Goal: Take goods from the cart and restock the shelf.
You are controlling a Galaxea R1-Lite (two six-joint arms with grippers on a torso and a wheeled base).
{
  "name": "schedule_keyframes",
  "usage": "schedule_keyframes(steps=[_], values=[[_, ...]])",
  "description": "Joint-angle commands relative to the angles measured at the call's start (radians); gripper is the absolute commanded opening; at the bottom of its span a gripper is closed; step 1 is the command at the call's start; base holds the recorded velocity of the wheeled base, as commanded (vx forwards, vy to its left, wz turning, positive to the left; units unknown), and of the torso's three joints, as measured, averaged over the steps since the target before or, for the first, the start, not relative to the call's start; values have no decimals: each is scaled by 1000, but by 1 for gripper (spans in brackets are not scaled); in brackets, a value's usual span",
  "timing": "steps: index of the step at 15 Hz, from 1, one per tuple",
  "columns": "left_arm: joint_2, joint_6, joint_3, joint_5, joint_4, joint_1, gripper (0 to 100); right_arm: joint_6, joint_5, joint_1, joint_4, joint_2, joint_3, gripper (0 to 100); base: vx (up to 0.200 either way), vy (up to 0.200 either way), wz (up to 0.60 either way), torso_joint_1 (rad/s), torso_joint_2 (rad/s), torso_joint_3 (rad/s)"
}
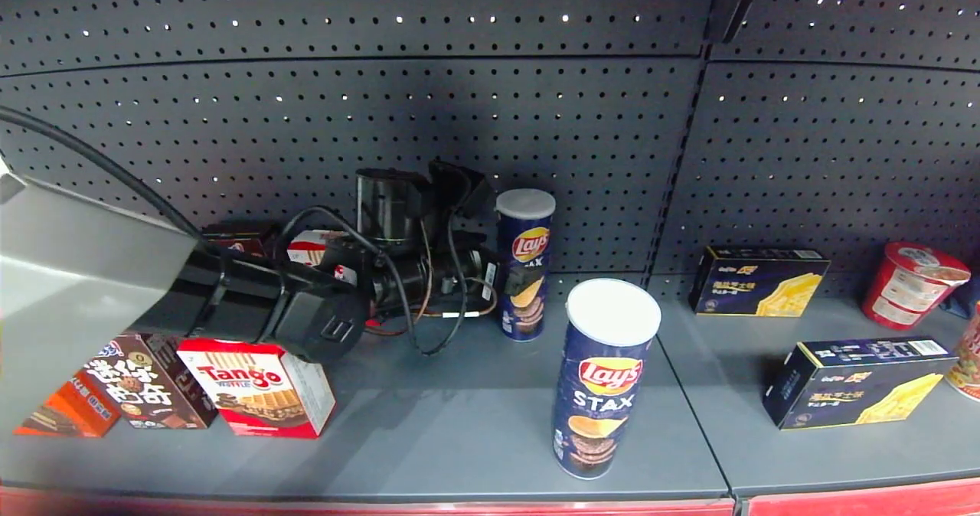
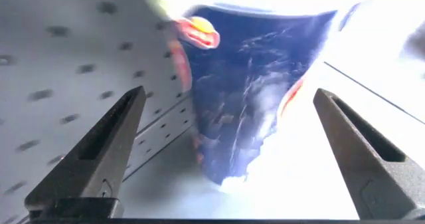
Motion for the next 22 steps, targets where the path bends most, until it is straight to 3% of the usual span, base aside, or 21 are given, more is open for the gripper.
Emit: schedule_keyframes(steps=[1, 2, 3, 6, 10, 12, 14, 17, 19, 20, 22], values=[[-85, -1, 42, 14, -1, 3, 100, 3, 1, -1, 6, 1, -11, 100, 0, 0, 0, 0, 0, 0], [-85, -1, 42, 14, -1, 3, 100, 3, 1, -1, 6, 1, -11, 100, 0, 0, 0, 0, 0, 0], [-213, 1, 149, 31, 12, 15, 100, 92, 1, -37, 22, 24, -73, 100, 0, 0, 0, 0, 0, 0], [-328, 1, 246, 51, 12, 15, 100, 220, 0, -67, 17, 190, -257, 100, 0, 0, 0, 0, 0, 0], [-403, 1, 292, 112, 13, 14, 100, 195, -2, -47, 11, 442, -425, 100, 0, 0, 0, 0, 0, 0], [-440, 1, 289, 209, 56, 5, 100, 164, -48, -40, 17, 629, -547, 100, 0, 0, 0, 0, 0, 0], [-499, 1, 293, 281, 153, -23, 100, 163, -100, 7, 14, 736, -578, 100, 0, 0, 0, 0, 0, 0], [-584, 10, 284, 347, 315, -27, 100, 169, -293, 217, -3, 856, -570, 100, 0, 0, 0, 0, 0, 0], [-625, 25, 290, 365, 355, -31, 100, 180, -356, 292, -66, 934, -541, 100, 0, 0, 0, 0, 0, 0], [-642, 28, 295, 367, 357, -21, 100, 167, -364, 302, -195, 996, -492, 100, 0, 0, 0, 0, 0, 0], [-644, 27, 296, 368, 352, -17, 100, 166, -361, 309, -230, 1051, -488, 100, 0, 0, 0, 0, 0, 0]])
